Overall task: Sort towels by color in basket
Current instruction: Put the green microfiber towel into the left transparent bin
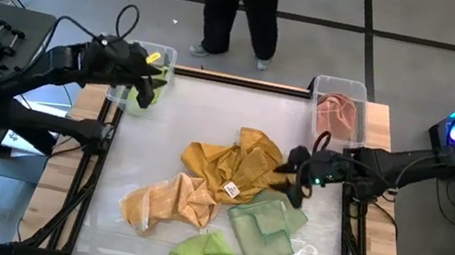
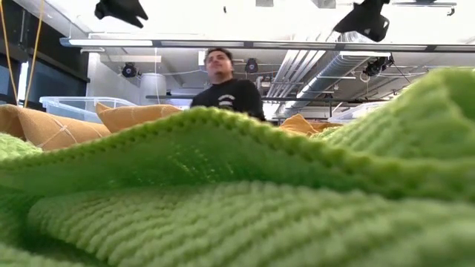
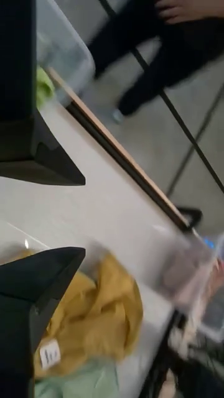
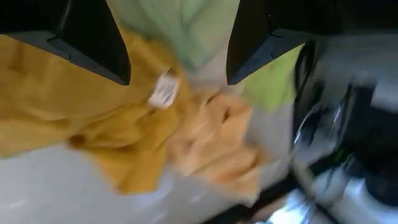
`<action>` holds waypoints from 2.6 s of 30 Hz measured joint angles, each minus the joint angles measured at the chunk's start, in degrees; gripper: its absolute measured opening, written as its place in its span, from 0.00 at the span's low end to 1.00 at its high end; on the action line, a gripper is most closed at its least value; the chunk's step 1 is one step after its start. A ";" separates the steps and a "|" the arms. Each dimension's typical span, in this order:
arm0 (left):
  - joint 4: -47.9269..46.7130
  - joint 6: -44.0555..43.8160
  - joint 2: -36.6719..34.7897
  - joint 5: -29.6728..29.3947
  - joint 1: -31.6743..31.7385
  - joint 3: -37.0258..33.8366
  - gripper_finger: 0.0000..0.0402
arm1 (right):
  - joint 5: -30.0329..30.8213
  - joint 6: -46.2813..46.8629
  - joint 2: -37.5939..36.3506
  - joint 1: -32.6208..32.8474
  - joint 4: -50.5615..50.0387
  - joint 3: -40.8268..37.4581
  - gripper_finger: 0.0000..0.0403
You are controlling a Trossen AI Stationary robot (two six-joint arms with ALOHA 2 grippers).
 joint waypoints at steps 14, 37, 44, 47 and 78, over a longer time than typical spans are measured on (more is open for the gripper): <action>18.58 -8.14 0.57 -0.22 -11.80 -14.65 0.38 | -5.16 -3.16 10.78 10.27 -4.33 0.00 0.64; 19.83 -9.72 3.54 -0.24 -18.32 -18.63 0.38 | -1.17 11.54 38.75 19.69 -0.42 0.20 0.30; 19.83 -10.11 3.45 0.07 -19.11 -18.63 0.38 | -1.85 14.82 39.15 19.69 -0.48 0.21 0.03; 19.83 -8.44 3.45 0.10 -20.52 -18.61 0.38 | -1.09 15.94 36.27 19.34 -1.19 -0.15 0.04; 63.74 16.48 16.15 8.81 -25.23 -18.54 0.64 | 0.77 -6.28 10.21 -11.68 40.71 -0.02 0.01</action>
